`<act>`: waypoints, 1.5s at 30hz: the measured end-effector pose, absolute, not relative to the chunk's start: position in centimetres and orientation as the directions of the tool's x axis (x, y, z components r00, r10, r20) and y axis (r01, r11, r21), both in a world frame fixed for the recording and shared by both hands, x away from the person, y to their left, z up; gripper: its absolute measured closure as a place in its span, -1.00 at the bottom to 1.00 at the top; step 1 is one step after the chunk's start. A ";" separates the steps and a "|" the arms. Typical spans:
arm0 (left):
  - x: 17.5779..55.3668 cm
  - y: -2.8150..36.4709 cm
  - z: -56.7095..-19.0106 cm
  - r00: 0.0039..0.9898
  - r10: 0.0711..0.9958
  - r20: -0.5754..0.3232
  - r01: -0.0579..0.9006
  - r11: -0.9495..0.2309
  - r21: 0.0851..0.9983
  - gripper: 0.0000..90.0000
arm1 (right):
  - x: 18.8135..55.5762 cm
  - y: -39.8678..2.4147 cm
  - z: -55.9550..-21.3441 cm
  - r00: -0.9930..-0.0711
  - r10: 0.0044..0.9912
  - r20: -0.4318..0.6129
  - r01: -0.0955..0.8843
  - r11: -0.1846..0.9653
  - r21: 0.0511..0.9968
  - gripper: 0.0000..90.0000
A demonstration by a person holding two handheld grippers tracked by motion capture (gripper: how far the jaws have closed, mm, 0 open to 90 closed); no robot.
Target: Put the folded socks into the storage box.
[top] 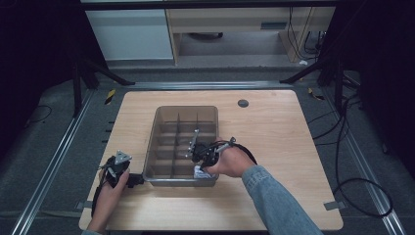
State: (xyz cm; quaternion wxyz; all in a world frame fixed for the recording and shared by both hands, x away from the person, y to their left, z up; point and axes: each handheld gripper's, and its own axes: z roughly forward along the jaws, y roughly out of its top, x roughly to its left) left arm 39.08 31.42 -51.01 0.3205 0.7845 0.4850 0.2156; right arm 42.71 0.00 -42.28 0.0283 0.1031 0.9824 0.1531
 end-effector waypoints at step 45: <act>39.1 31.4 -51.0 0.436 0.900 0.028 0.623 -0.324 0.712 -1.00 | 43.6 -7.5 -37.6 -0.915 0.403 -0.024 0.320 0.762 0.563 0.97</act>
